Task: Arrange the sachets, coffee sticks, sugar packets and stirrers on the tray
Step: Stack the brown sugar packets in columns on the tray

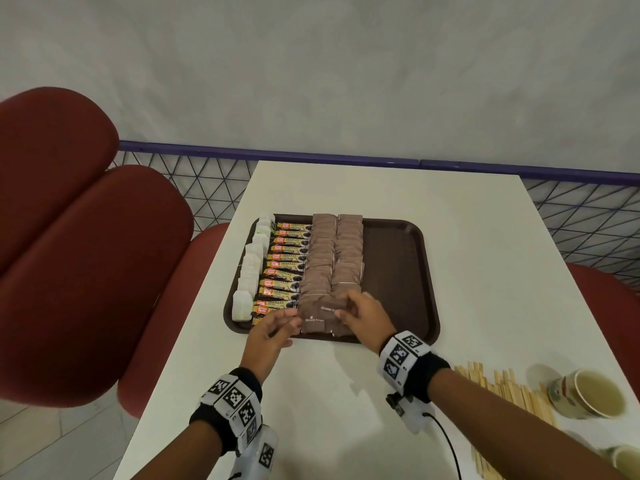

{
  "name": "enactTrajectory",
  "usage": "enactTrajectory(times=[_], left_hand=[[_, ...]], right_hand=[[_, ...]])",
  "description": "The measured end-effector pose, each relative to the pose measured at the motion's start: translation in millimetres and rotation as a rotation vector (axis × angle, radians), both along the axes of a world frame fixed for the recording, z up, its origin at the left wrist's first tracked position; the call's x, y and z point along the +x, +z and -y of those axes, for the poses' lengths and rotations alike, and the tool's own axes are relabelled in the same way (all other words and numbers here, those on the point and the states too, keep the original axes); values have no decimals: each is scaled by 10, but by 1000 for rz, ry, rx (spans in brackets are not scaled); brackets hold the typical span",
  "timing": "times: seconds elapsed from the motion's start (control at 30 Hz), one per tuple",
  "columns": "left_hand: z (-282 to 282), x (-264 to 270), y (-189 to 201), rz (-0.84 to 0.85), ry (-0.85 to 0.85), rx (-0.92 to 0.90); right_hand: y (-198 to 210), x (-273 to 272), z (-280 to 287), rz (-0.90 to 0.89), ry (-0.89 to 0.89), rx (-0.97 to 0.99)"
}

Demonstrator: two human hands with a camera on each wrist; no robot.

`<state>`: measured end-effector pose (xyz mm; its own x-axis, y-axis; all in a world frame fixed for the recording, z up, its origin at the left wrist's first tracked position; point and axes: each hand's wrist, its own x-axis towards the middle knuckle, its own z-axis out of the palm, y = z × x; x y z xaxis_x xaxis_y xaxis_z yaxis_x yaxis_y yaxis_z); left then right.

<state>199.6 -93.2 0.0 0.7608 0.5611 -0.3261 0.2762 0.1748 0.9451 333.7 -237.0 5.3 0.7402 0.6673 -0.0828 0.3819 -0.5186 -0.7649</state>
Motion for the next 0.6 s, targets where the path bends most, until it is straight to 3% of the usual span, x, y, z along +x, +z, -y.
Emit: enactTrajectory(times=[0.33, 0.6], left_hand=[[-65, -113, -70, -59, 28, -12], [-50, -23, -5, -71, -17, 0]], right_hand=[[-91, 123, 145, 17, 78, -400], [-107, 105, 62, 301, 187, -498]])
